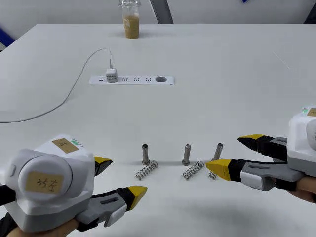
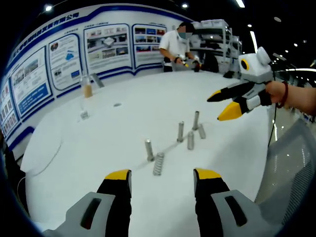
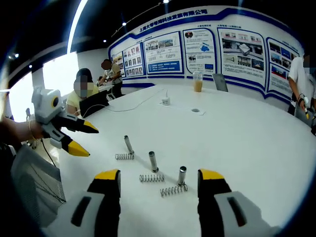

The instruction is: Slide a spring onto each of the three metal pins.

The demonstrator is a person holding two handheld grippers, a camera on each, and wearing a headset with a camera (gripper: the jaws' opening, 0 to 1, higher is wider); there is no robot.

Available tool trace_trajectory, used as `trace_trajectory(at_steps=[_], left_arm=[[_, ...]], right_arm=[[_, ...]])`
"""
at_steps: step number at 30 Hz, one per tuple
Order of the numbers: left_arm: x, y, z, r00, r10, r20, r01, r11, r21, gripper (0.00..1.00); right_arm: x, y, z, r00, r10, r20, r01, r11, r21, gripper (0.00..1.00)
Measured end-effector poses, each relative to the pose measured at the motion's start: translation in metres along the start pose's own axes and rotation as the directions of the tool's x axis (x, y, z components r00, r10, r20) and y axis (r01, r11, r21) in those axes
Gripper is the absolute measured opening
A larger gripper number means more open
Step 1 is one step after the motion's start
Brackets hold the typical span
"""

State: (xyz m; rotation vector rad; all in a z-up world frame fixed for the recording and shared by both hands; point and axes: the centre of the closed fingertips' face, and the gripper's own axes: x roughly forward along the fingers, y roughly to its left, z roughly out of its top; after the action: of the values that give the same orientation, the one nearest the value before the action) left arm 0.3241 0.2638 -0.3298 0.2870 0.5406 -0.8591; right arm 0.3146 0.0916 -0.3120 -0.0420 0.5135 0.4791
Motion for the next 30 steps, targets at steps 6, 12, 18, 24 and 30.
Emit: trace_trajectory(at_steps=[6,12,18,24,30], left_arm=[[0.015,0.003,-0.005,0.9998,-0.014,-0.013,0.014,1.0,0.006,0.48],[0.03,0.006,-0.01,0.9995,-0.017,-0.027,0.018,1.0,0.012,0.43],[0.046,0.005,-0.019,0.9979,-0.037,-0.054,0.037,0.999,0.009,0.38],[0.057,0.008,-0.028,0.9958,-0.039,-0.083,0.042,0.998,0.042,0.32],[0.066,0.008,-0.03,0.9954,-0.046,-0.084,0.051,0.997,0.063,0.25]], right_arm=[[-0.005,0.005,-0.003,1.0,-0.003,-0.004,0.003,1.0,-0.008,0.67],[-0.01,0.009,-0.004,1.0,0.0,-0.005,0.0,1.0,-0.021,0.69],[-0.015,0.013,-0.009,0.9999,0.015,-0.003,-0.015,1.0,-0.013,0.71],[-0.018,0.014,-0.015,0.9997,0.024,-0.009,-0.024,1.0,-0.019,0.74],[-0.023,0.012,-0.021,0.9999,0.012,-0.012,-0.012,1.0,-0.004,0.74]])
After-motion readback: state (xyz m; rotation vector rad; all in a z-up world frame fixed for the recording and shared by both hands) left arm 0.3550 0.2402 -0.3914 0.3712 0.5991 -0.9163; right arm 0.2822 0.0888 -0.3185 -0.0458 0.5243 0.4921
